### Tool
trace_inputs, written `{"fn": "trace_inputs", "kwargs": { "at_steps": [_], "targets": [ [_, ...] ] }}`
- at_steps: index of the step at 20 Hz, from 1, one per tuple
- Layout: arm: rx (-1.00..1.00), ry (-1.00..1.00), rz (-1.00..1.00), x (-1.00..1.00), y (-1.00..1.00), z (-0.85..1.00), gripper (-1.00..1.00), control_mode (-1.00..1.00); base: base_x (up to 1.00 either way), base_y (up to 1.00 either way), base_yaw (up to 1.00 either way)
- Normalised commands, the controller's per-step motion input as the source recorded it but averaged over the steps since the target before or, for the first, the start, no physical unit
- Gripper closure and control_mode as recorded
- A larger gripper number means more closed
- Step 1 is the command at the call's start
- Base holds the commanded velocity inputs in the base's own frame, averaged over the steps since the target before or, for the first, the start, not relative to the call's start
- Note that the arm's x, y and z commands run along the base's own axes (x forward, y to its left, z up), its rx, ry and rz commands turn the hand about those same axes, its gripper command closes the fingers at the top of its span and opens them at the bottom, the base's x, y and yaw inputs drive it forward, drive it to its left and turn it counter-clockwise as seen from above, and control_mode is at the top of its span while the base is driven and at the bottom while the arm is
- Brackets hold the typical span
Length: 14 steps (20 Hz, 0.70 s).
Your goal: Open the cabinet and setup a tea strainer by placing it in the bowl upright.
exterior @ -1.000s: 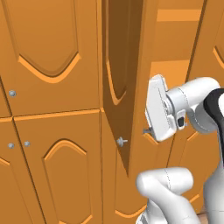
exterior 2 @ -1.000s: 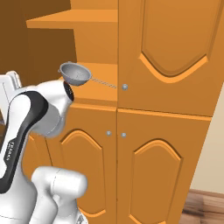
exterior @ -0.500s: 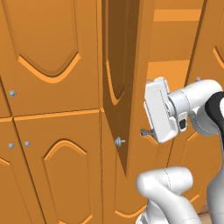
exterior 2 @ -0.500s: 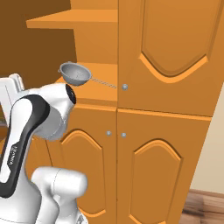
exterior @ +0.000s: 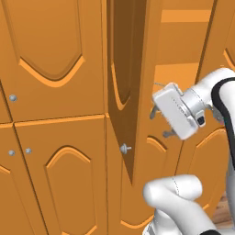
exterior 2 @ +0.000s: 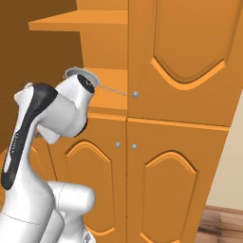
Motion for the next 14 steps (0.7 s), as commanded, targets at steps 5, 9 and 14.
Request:
{"fn": "trace_inputs", "kwargs": {
  "at_steps": [5,9,14],
  "targets": [
    [-0.57,-0.51,0.24,0.57,-0.36,-0.63,-1.0,-1.0,0.0,0.0,0.0],
    [-0.42,-0.41,0.36,0.19,-0.71,-0.1,-1.0,-1.0,0.0,0.0,0.0],
    [-0.36,-0.42,0.43,0.05,-0.63,0.08,-1.0,-1.0,0.0,0.0,0.0]
  ]
}}
